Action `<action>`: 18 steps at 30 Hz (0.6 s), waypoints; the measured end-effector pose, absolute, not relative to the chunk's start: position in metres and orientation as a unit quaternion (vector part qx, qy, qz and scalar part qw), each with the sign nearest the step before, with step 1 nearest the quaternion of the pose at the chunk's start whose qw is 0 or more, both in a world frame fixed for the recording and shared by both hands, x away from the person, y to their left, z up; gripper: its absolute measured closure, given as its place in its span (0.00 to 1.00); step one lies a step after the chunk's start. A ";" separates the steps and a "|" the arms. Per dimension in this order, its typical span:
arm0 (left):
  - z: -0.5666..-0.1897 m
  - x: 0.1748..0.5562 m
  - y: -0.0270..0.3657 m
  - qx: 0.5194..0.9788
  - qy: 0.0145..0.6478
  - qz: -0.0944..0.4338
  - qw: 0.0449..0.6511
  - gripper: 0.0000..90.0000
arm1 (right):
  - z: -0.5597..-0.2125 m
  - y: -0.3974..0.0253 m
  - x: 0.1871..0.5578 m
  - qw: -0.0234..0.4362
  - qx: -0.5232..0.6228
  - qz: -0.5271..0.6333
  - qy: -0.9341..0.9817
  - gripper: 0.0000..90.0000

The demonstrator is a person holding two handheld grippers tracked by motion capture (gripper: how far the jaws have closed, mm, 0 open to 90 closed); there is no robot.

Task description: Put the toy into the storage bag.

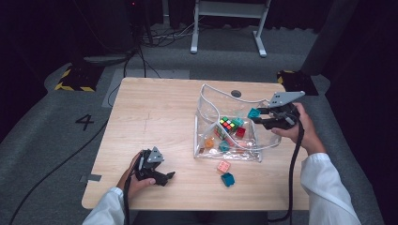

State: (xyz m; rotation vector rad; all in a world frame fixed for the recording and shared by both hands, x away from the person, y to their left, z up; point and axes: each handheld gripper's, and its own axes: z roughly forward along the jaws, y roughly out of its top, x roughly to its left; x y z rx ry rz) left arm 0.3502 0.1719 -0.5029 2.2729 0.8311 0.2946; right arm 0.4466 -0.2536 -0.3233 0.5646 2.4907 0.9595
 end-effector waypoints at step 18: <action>-0.503 0.350 0.172 0.875 0.319 0.117 0.344 0.11 | -0.351 -0.213 0.468 0.164 0.173 0.193 0.952 0.66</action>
